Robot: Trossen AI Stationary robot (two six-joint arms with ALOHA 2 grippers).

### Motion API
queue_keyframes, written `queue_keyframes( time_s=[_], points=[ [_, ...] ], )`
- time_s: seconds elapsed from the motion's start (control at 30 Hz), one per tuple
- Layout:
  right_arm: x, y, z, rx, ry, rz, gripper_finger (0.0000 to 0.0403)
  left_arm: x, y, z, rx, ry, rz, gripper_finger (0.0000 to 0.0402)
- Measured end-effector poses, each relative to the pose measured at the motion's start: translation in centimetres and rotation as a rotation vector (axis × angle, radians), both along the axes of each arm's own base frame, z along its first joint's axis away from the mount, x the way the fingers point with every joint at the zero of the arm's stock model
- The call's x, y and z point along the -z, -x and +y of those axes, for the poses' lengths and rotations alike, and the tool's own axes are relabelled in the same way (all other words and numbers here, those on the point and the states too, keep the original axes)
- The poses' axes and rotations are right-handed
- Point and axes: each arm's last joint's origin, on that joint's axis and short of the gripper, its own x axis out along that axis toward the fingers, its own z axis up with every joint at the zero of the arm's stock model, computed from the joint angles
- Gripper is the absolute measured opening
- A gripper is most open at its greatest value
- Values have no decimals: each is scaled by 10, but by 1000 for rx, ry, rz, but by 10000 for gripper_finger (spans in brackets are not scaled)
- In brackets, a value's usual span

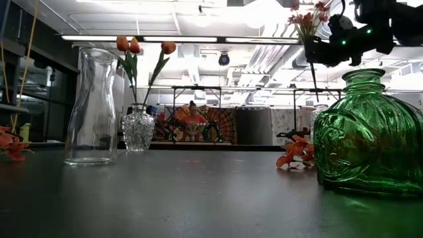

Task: Sort flowers into vase by color
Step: Put the top red flowers into the top right transparent vase

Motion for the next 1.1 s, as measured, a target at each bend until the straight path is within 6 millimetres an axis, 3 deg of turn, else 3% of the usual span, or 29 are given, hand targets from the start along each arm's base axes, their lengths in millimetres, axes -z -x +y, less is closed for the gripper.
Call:
queue_keyframes(
  time_s=[0.63, 0.9, 1.1],
  points=[
    [15, 1, 3, 17, -167, -20, 14, 0, 0, 0, 0, -1, 1, 230],
    [9, 7, 8, 6, -174, -46, 131, 0, 0, 0, 0, -1, 1, 230],
    [-14, 13, 14, -51, -288, 63, 217, 0, 0, 0, 0, -2, 2, 230]
  ],
)
